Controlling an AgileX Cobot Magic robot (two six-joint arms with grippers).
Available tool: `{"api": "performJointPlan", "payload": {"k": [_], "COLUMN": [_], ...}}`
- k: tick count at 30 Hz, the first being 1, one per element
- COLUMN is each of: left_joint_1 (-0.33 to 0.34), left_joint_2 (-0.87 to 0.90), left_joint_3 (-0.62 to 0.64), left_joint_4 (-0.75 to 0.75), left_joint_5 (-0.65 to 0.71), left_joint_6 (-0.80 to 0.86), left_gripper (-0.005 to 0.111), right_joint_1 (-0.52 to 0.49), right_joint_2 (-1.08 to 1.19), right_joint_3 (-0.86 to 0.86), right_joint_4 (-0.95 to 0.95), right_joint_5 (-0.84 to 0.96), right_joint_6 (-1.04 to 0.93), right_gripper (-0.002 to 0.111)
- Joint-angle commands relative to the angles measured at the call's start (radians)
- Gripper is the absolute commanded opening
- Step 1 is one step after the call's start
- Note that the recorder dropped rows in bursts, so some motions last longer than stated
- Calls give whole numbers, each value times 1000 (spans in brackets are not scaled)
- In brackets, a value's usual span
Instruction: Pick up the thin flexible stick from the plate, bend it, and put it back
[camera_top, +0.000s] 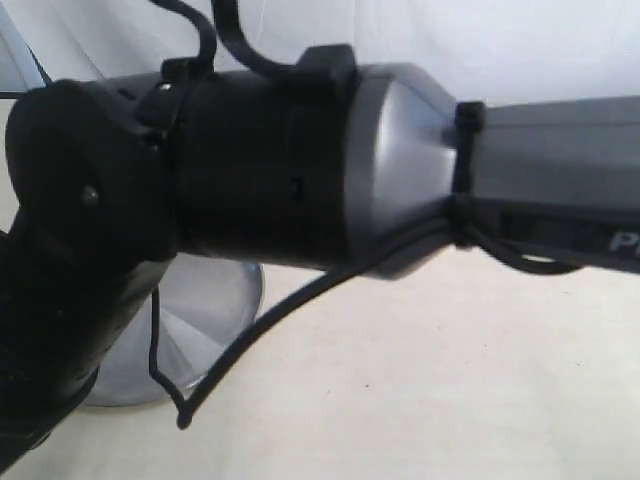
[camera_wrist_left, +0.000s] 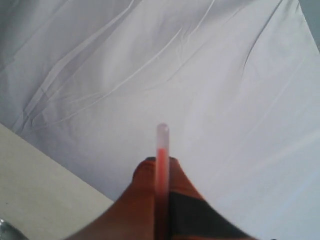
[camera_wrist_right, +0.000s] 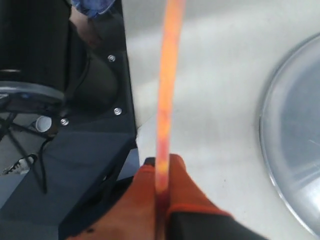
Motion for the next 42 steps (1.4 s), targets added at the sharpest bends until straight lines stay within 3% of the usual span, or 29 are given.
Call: {"api": "performJointPlan", "payload": {"k": [1, 8, 12, 15, 17, 21, 23, 25, 26, 37, 42], "left_joint_1": [0, 0, 0, 0, 0, 0, 0, 0, 0, 0, 0], "left_joint_2": [-4, -4, -4, -4, -4, -4, -4, -4, -4, -4, -4], "left_joint_3": [-12, -12, -12, -12, -12, -12, -12, -12, -12, -12, -12], "left_joint_4": [-18, 190, 217, 211, 211, 211, 211, 222, 241, 318, 183], "left_joint_5": [7, 48, 37, 37, 28, -2, -2, 1, 1, 4, 6], "left_joint_6": [0, 2, 2, 0, 0, 0, 0, 2, 4, 0, 0], "left_gripper": [0, 3, 23, 49, 53, 47, 38, 5, 0, 0, 0], "right_joint_1": [3, 3, 3, 3, 3, 3, 3, 3, 3, 3, 3], "right_joint_2": [46, 38, 9, -14, -24, -33, -33, -37, -42, -120, -101], "right_joint_3": [-2, -2, -2, -2, -2, -2, -2, -2, -2, -2, -2], "right_joint_4": [-8, -20, -19, -19, -19, -6, -4, 2, 2, 3, -17], "right_joint_5": [-53, -47, -61, -95, -148, -216, -206, -155, -141, -114, -120], "right_joint_6": [-8, -8, -8, -8, 3, 3, 3, 3, 3, 3, 3], "right_gripper": [0, 0, 0, 0, 0, 0, 0, 0, 0, 0, 0]}}
